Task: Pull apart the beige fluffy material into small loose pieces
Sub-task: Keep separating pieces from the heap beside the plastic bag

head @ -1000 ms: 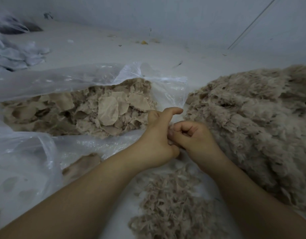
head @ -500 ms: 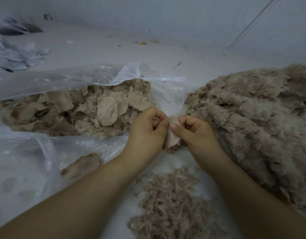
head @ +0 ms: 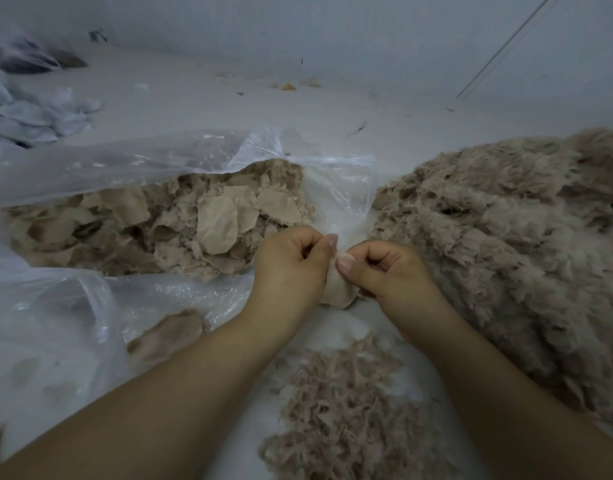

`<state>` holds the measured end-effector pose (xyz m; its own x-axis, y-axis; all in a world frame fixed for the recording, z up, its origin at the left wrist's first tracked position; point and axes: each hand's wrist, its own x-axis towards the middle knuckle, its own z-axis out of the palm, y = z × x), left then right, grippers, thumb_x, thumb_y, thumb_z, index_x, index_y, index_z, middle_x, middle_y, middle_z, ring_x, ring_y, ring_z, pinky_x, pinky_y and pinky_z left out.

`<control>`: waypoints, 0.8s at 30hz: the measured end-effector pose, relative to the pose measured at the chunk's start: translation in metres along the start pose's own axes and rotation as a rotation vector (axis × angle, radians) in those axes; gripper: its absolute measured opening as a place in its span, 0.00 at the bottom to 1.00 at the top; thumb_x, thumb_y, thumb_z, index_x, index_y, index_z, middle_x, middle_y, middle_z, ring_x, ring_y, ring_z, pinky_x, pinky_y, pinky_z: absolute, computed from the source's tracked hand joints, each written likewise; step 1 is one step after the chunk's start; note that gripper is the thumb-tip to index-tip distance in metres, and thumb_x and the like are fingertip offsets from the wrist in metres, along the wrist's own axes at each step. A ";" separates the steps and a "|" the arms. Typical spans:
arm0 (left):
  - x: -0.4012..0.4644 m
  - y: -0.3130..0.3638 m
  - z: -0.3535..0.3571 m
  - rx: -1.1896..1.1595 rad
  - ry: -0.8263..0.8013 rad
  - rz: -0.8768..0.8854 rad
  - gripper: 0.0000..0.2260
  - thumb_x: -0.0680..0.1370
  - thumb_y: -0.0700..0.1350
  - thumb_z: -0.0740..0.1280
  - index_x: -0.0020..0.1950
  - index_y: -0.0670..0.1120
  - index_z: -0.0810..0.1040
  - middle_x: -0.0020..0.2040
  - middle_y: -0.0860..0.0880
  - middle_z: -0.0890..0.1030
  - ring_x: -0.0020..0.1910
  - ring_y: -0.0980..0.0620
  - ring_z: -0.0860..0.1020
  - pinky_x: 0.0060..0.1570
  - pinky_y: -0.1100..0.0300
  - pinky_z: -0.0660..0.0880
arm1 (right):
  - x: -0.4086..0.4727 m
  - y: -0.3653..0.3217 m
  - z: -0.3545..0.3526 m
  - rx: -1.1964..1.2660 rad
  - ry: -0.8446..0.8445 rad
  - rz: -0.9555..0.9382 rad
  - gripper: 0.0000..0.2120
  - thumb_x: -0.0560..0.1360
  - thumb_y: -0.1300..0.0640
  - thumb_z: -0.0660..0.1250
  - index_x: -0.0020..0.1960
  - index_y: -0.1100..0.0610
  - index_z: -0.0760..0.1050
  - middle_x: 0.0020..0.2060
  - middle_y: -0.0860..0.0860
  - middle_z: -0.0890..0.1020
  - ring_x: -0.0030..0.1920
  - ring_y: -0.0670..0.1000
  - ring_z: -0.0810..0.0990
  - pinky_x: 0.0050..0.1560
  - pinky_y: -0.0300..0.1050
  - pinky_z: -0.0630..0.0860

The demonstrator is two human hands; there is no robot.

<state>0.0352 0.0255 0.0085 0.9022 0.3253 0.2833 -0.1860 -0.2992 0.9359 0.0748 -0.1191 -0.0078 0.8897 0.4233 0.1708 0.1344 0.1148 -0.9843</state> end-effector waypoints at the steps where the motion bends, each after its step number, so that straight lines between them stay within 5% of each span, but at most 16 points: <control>1: 0.001 -0.001 -0.001 -0.013 0.031 -0.005 0.16 0.79 0.43 0.66 0.33 0.39 0.75 0.24 0.50 0.74 0.24 0.55 0.71 0.28 0.58 0.71 | 0.000 0.000 -0.001 0.015 0.026 0.002 0.08 0.75 0.60 0.70 0.37 0.56 0.82 0.35 0.62 0.78 0.37 0.57 0.73 0.40 0.50 0.73; 5: 0.004 0.007 -0.010 -0.143 -0.029 -0.020 0.14 0.79 0.43 0.67 0.34 0.40 0.77 0.23 0.46 0.75 0.20 0.52 0.71 0.23 0.62 0.68 | 0.002 -0.002 -0.003 0.108 0.129 0.023 0.10 0.77 0.59 0.66 0.37 0.59 0.79 0.28 0.52 0.79 0.29 0.48 0.77 0.35 0.44 0.77; 9: -0.001 0.017 -0.017 -0.131 -0.540 -0.030 0.14 0.73 0.46 0.68 0.34 0.38 0.83 0.23 0.42 0.77 0.20 0.49 0.70 0.22 0.63 0.67 | 0.002 -0.002 -0.003 0.080 0.192 0.030 0.15 0.78 0.55 0.66 0.33 0.55 0.75 0.24 0.48 0.71 0.25 0.45 0.67 0.29 0.37 0.68; 11: -0.003 0.018 -0.019 -0.075 -0.661 0.002 0.15 0.75 0.46 0.68 0.36 0.35 0.83 0.25 0.41 0.78 0.21 0.49 0.71 0.23 0.63 0.68 | 0.002 -0.002 -0.003 0.061 0.195 0.039 0.14 0.77 0.52 0.68 0.33 0.54 0.75 0.24 0.49 0.70 0.26 0.47 0.66 0.29 0.40 0.67; 15: -0.003 0.013 -0.015 -0.070 -0.379 0.120 0.10 0.75 0.38 0.73 0.35 0.35 0.81 0.25 0.45 0.76 0.23 0.57 0.69 0.27 0.66 0.66 | 0.002 -0.003 -0.001 0.081 0.130 -0.004 0.15 0.77 0.53 0.67 0.32 0.52 0.78 0.24 0.47 0.74 0.26 0.45 0.70 0.31 0.39 0.69; 18: 0.002 0.008 -0.010 -0.007 -0.132 0.124 0.07 0.72 0.43 0.76 0.40 0.42 0.80 0.32 0.43 0.76 0.28 0.55 0.70 0.29 0.59 0.68 | 0.002 -0.001 0.000 0.079 0.099 -0.025 0.13 0.78 0.57 0.66 0.35 0.53 0.81 0.26 0.47 0.79 0.27 0.42 0.76 0.32 0.36 0.75; 21: 0.003 0.004 -0.007 0.115 -0.148 0.045 0.09 0.73 0.49 0.74 0.47 0.45 0.80 0.36 0.51 0.79 0.29 0.55 0.74 0.29 0.60 0.71 | 0.002 -0.001 0.001 0.042 0.123 -0.018 0.11 0.77 0.57 0.67 0.40 0.62 0.81 0.30 0.54 0.81 0.31 0.47 0.79 0.34 0.40 0.77; 24: 0.002 0.001 -0.005 0.011 -0.227 -0.019 0.11 0.78 0.44 0.69 0.37 0.41 0.78 0.21 0.50 0.75 0.17 0.56 0.69 0.21 0.67 0.65 | 0.001 -0.001 0.001 0.027 0.132 -0.006 0.16 0.73 0.50 0.68 0.43 0.65 0.80 0.35 0.60 0.82 0.35 0.53 0.80 0.36 0.44 0.78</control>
<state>0.0345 0.0303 0.0115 0.9702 0.1206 0.2103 -0.1654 -0.3052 0.9378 0.0751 -0.1175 -0.0062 0.9387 0.3012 0.1679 0.1299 0.1421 -0.9813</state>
